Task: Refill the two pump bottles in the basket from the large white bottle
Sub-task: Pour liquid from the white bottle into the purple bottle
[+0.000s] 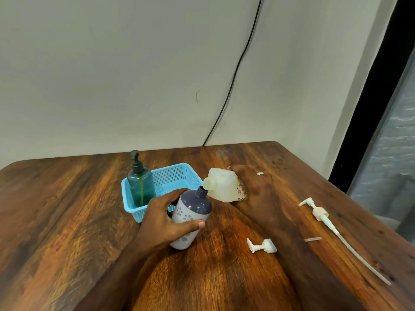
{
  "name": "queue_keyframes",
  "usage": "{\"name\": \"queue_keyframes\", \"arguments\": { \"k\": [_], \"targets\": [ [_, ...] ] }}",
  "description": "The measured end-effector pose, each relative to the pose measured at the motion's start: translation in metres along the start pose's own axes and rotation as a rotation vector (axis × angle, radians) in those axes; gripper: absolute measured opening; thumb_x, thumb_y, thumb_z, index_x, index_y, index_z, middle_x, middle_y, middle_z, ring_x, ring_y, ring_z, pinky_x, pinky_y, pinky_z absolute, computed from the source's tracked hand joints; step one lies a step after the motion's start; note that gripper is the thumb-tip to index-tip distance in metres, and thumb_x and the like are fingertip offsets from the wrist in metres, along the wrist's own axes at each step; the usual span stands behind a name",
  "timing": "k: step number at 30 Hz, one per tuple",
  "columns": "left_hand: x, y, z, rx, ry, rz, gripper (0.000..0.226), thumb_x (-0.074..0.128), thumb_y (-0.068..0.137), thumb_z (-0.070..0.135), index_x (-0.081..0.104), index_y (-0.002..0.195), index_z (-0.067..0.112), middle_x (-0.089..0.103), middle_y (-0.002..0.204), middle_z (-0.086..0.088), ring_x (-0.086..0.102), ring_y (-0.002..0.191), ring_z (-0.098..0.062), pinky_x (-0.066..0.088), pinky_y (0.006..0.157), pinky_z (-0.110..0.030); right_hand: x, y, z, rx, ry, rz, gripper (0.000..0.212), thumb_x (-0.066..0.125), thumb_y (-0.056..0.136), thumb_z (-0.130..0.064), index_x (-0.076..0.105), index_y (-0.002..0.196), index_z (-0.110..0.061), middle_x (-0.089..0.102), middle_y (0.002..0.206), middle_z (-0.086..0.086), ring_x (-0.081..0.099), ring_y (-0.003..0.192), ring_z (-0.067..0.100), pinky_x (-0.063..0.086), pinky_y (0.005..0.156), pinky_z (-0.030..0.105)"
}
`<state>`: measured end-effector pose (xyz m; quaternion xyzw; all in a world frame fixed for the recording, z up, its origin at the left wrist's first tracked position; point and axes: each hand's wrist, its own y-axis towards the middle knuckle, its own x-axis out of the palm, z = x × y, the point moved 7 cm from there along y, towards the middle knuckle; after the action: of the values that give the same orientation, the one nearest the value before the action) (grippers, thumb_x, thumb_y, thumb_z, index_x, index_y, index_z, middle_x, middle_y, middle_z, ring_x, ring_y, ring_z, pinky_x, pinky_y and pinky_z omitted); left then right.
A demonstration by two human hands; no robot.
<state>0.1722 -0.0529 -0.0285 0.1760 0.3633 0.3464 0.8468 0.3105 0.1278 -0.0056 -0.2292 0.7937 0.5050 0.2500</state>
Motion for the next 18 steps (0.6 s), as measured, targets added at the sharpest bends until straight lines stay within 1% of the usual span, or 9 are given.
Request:
{"name": "queue_keyframes", "arguments": {
  "k": [2, 4, 11, 13, 16, 18],
  "targets": [
    [0.0, 0.0, 0.0, 0.002, -0.002, 0.002, 0.062, 0.085, 0.061, 0.06, 0.064, 0.116, 0.042, 0.07, 0.111, 0.025, 0.067, 0.104, -0.001, 0.056, 0.083, -0.021, 0.0, 0.0, -0.001, -0.001, 0.003, 0.001, 0.069, 0.079, 0.071, -0.049, 0.042, 0.128, -0.041, 0.065, 0.123, -0.001, 0.062, 0.108, 0.02, 0.054, 0.093, 0.049],
    [-0.001, 0.0, 0.001, 0.005, -0.007, 0.002, 0.062, 0.085, 0.06, 0.06, 0.064, 0.115, 0.042, 0.07, 0.11, 0.025, 0.067, 0.103, -0.001, 0.056, 0.082, -0.021, -0.002, 0.0, -0.002, -0.007, 0.012, 0.006, 0.068, 0.079, 0.071, -0.048, 0.042, 0.128, -0.041, 0.065, 0.123, -0.001, 0.062, 0.108, 0.02, 0.054, 0.092, 0.052],
    [0.0, 0.0, 0.005, 0.027, -0.027, -0.008, 0.064, 0.085, 0.06, 0.06, 0.067, 0.116, 0.034, 0.072, 0.109, 0.022, 0.069, 0.103, -0.003, 0.056, 0.082, -0.022, -0.003, 0.0, -0.003, -0.024, -0.002, -0.005, 0.068, 0.078, 0.072, -0.05, 0.041, 0.128, -0.041, 0.065, 0.122, -0.003, 0.062, 0.108, 0.019, 0.053, 0.093, 0.054],
    [0.0, 0.0, 0.007, 0.038, -0.028, -0.003, 0.063, 0.085, 0.06, 0.061, 0.066, 0.115, 0.037, 0.072, 0.109, 0.023, 0.068, 0.103, -0.002, 0.056, 0.081, -0.019, -0.002, 0.0, -0.002, -0.023, -0.014, -0.011, 0.068, 0.079, 0.072, -0.05, 0.042, 0.129, -0.041, 0.065, 0.123, -0.004, 0.062, 0.109, 0.019, 0.052, 0.094, 0.053],
    [-0.002, 0.0, 0.01, 0.046, -0.032, 0.009, 0.06, 0.082, 0.06, 0.069, 0.064, 0.111, 0.044, 0.071, 0.108, 0.027, 0.067, 0.101, 0.002, 0.053, 0.08, -0.012, -0.001, 0.0, -0.001, -0.02, -0.022, -0.016, 0.068, 0.081, 0.073, -0.05, 0.044, 0.129, -0.04, 0.064, 0.123, -0.005, 0.061, 0.11, 0.018, 0.051, 0.096, 0.052],
    [-0.002, 0.0, 0.011, 0.047, -0.037, 0.013, 0.06, 0.08, 0.06, 0.071, 0.064, 0.111, 0.044, 0.071, 0.108, 0.027, 0.068, 0.101, 0.002, 0.053, 0.08, -0.012, -0.001, 0.001, -0.001, -0.02, -0.022, -0.022, 0.068, 0.08, 0.073, -0.05, 0.043, 0.129, -0.04, 0.064, 0.123, -0.005, 0.062, 0.11, 0.018, 0.051, 0.096, 0.053]
  ]
}}
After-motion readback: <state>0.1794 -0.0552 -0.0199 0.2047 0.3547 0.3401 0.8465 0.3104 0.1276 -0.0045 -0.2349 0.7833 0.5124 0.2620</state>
